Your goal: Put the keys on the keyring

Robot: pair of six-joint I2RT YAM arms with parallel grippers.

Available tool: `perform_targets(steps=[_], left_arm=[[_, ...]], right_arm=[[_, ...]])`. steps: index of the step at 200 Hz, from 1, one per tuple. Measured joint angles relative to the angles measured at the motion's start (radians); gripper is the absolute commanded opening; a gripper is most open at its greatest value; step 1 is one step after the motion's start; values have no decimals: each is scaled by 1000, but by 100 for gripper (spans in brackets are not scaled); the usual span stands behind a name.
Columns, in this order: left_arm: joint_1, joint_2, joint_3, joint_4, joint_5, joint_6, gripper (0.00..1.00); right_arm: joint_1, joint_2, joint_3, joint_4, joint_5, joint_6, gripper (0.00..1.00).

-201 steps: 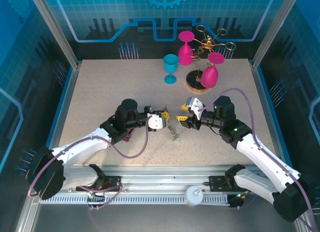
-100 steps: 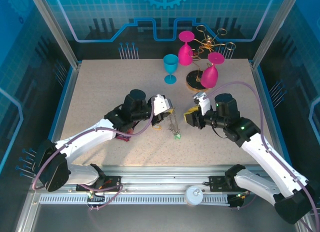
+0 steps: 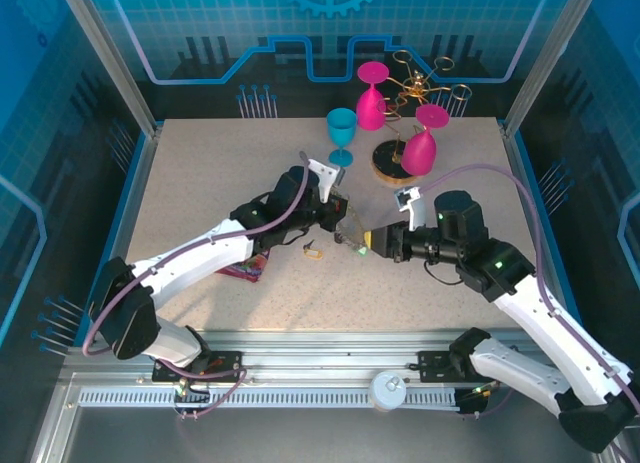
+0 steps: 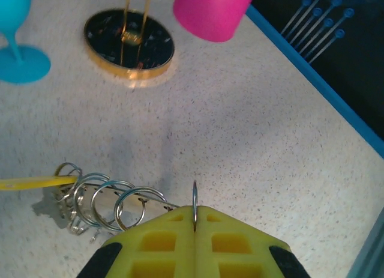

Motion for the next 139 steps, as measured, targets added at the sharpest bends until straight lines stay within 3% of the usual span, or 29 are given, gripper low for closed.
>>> perform_targets(steps=[71,111,139], left_arm=[[-2,14,42,-51,-42,-431,0],[-3,-13,30,-43,-35,-542,0],[-3,-33,5,-20,-11,-573,0]], right_arm=[[70,61,-168,209,70,137,39],[63,87,-205,311,138,185,53],[28,102,-225,407,144,212,53]])
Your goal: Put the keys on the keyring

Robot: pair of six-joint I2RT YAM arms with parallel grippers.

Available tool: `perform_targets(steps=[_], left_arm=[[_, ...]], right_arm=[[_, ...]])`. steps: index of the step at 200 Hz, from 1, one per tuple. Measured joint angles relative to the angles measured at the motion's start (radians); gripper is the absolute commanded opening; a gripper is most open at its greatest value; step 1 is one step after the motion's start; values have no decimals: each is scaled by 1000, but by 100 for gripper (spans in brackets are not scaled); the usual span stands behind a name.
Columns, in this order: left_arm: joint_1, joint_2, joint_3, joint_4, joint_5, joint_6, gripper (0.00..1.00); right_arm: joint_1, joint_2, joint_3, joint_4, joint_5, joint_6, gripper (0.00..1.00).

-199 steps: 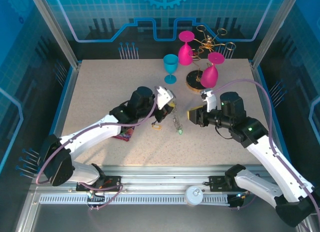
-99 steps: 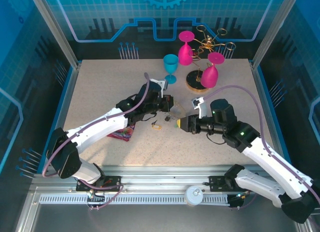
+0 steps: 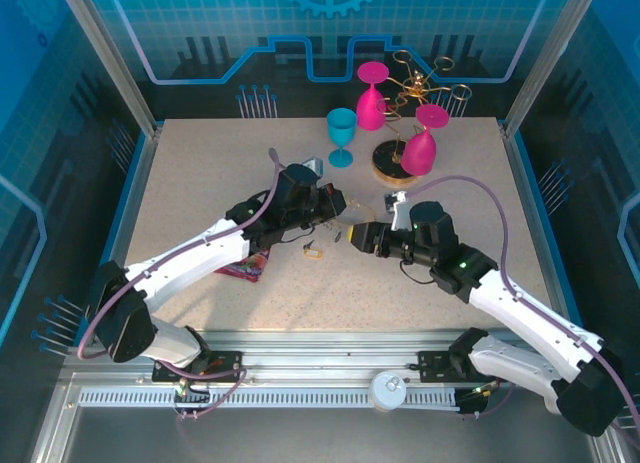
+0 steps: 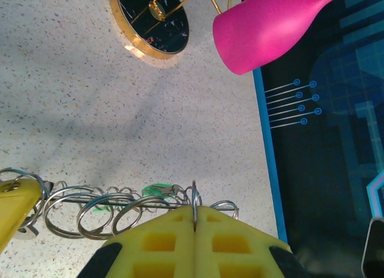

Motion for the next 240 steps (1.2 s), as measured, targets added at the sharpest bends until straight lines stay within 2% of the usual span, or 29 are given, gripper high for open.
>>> perform_targets(steps=[56,130,162,188,202,214,240], left_arm=[[-1,-13,-17,24,31,-22,0],[-1,-28,-30,41,52,-34,0],[-1,-28,-30,41,53,-45,0],[-1,-28,-30,41,53,-47,0],[-1,-28,-30,42,52,-47,0],[-1,-30,-31,44,52,-47,0],[-1,-42,-63,71,51,-48,23]], right_arm=[[-63,72,-10,168,-17,78,47],[-83,114,-31,300,-25,160,34],[-85,127,-35,324,-24,177,25],[-88,130,-40,344,-20,187,11],[-90,130,-41,349,-13,187,0],[-93,130,-43,348,-4,182,0],[-95,130,-43,324,0,151,0]])
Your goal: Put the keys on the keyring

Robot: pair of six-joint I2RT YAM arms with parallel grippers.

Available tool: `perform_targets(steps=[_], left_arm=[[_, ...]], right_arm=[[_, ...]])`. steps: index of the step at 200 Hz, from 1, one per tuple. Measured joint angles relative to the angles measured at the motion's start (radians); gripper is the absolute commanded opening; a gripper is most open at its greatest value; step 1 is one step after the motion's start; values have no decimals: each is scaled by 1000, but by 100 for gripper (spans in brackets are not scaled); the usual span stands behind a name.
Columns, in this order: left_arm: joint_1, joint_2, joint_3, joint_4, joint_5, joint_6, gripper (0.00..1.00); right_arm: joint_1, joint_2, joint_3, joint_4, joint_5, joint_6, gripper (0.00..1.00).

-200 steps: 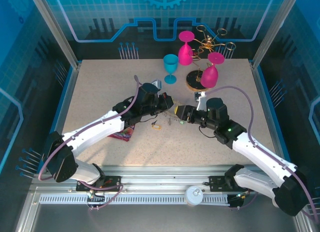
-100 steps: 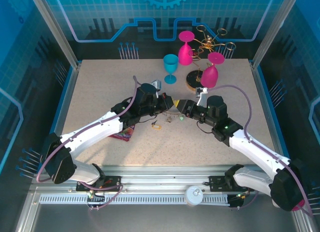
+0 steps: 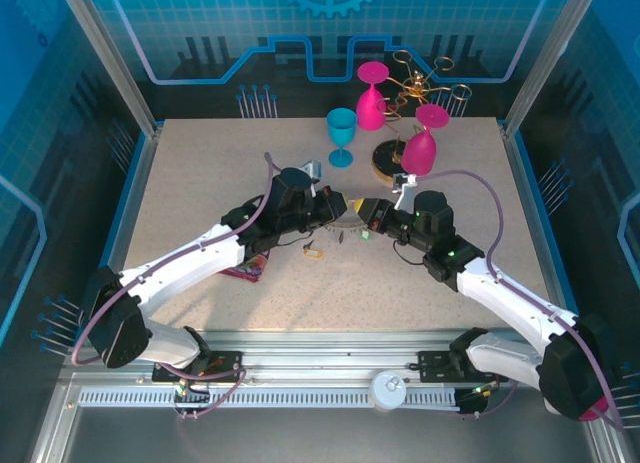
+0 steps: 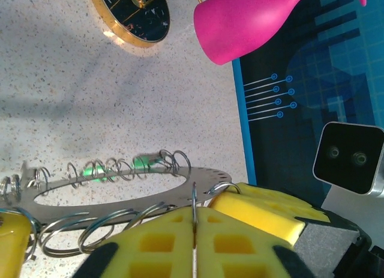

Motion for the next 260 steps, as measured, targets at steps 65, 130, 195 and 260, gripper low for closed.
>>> perform_targets(steps=[65,130,195,260], left_arm=[[0,-22,-97,85,-62,3,57],[32,-126,-128,152,-114,539,66],[164,-132,-217,127,277,1080,54],[164,-144,-259,148,523,1371,45]], right_arm=[[-22,-11,60,-301,-24,-272,0],[-40,42,388,-710,-91,-838,0],[-85,74,364,-722,-233,-1173,0],[-86,62,287,-613,-402,-1415,0]])
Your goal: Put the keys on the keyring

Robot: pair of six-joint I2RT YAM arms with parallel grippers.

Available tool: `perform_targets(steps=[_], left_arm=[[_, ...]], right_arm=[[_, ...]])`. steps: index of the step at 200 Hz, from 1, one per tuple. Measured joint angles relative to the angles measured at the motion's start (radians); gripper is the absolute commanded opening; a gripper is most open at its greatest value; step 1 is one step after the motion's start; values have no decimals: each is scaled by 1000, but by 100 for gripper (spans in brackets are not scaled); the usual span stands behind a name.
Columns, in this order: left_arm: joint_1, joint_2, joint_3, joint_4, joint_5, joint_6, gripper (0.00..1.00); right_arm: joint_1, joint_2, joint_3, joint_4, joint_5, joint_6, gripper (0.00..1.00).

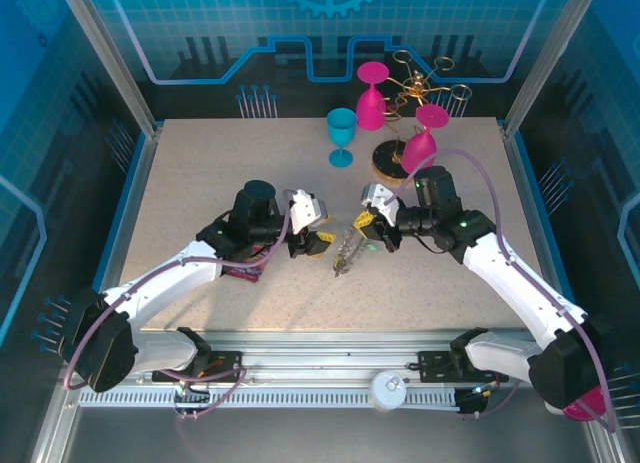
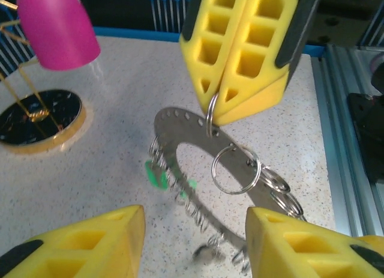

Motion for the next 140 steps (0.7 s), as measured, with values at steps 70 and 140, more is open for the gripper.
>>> perform_targets(steps=[70,140], left_arm=[[0,38,45,0,70,212,35],[0,84,46,45,112,246,30]], right_arm=[[12,-33,-49,85,-20,-190,0],[73,-34,-68,126,29,-265,0]])
